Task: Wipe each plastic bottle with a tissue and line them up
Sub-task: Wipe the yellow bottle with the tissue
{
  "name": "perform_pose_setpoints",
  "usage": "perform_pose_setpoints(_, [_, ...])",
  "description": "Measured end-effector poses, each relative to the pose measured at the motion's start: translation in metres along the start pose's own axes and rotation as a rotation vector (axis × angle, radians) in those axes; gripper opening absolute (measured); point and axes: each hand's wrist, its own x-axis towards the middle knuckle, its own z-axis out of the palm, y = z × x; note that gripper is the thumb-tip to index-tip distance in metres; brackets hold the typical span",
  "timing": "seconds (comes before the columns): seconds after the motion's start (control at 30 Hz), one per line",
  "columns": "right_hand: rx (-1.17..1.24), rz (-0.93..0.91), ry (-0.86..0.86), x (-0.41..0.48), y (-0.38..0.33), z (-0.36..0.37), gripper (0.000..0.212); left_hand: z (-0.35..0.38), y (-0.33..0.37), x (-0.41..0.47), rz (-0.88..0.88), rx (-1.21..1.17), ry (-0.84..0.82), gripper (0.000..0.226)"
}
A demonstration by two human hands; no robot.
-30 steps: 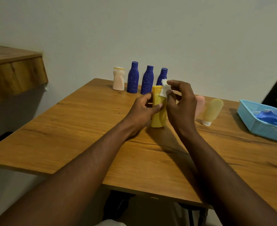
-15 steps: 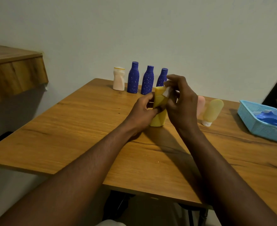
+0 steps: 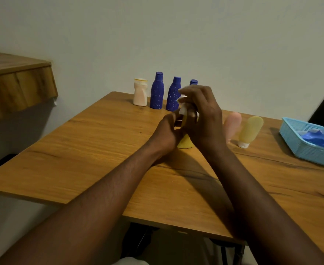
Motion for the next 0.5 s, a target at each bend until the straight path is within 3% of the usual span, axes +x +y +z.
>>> perform_pose_setpoints(0.23, [-0.067, 0.167, 0.038, -0.001, 0.023, -0.016, 0.023, 0.004, 0.000, 0.004, 0.002, -0.036, 0.015, 0.035])
perform_pose_setpoints(0.5, [-0.167, 0.127, -0.161, 0.002, 0.015, -0.020, 0.040, 0.005, 0.000, 0.003, 0.006, -0.022, 0.013, 0.040])
